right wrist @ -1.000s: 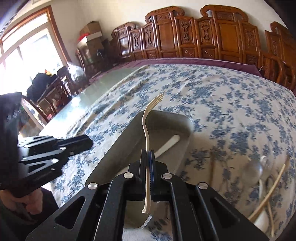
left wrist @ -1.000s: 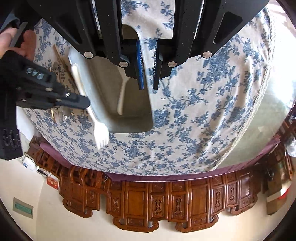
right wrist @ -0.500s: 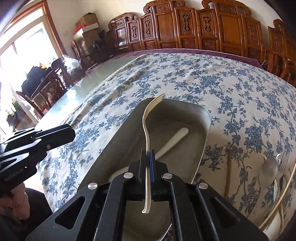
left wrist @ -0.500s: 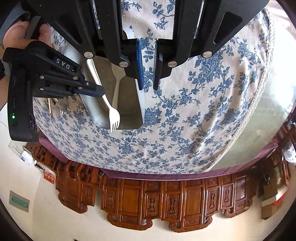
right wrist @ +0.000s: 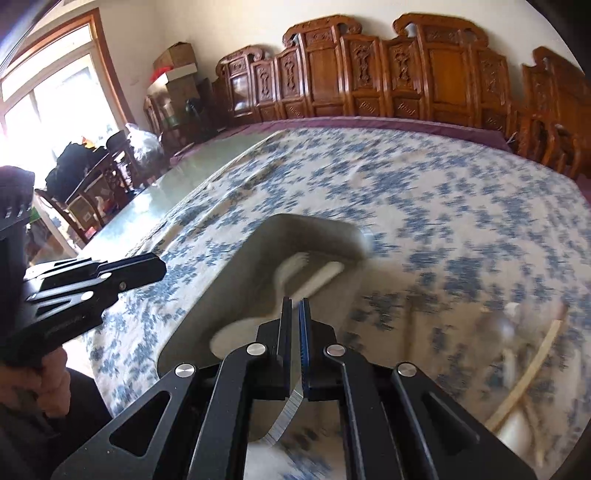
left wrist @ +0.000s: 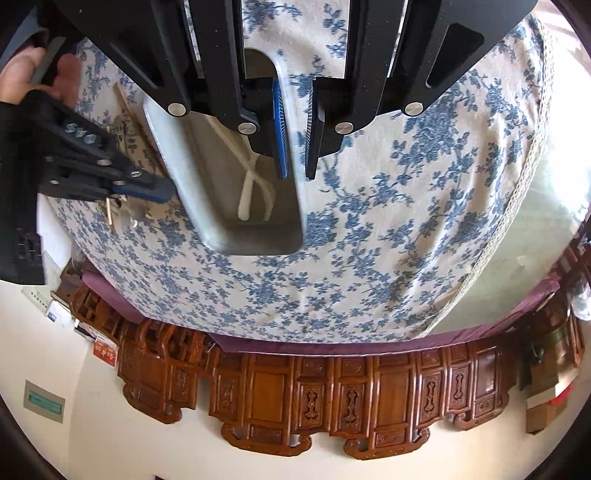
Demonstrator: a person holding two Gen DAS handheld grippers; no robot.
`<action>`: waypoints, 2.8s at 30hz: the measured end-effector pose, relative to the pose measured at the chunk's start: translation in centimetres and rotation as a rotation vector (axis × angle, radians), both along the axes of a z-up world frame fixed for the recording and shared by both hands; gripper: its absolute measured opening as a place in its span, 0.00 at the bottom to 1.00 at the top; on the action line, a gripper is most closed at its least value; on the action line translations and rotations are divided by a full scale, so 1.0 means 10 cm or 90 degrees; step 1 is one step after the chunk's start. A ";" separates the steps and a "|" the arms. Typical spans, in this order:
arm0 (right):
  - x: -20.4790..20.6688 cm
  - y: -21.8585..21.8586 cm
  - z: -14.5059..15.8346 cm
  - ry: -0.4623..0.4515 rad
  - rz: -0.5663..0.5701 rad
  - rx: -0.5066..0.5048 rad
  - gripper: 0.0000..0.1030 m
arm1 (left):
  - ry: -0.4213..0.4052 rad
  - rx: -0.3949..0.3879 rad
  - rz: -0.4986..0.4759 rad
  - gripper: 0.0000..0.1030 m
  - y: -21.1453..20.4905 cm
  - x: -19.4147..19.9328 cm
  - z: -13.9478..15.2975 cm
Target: Organize utensils
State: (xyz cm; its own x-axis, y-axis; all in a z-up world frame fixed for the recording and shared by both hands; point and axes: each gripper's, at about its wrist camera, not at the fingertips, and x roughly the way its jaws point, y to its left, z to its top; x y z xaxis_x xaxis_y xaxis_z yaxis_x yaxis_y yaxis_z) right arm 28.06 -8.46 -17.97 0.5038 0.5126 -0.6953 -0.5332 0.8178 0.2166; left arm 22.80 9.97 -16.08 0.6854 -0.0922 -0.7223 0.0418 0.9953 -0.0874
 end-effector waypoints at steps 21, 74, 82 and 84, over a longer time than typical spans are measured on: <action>-0.27 -1.62 -0.11 -0.031 -0.183 -0.070 0.10 | -0.019 0.012 -0.100 0.18 -1.02 -0.20 0.07; -0.19 -1.83 -0.47 0.023 -0.224 -0.019 0.14 | 0.117 0.027 -0.176 0.03 -1.59 -0.31 -0.69; 0.02 -1.84 -0.54 0.024 -0.234 -0.031 0.22 | 0.065 0.006 -0.182 0.03 -1.59 -0.36 -0.45; 0.10 -1.83 -0.58 0.030 -0.238 -0.027 0.24 | 0.054 0.001 -0.182 0.03 -1.59 -0.37 -0.40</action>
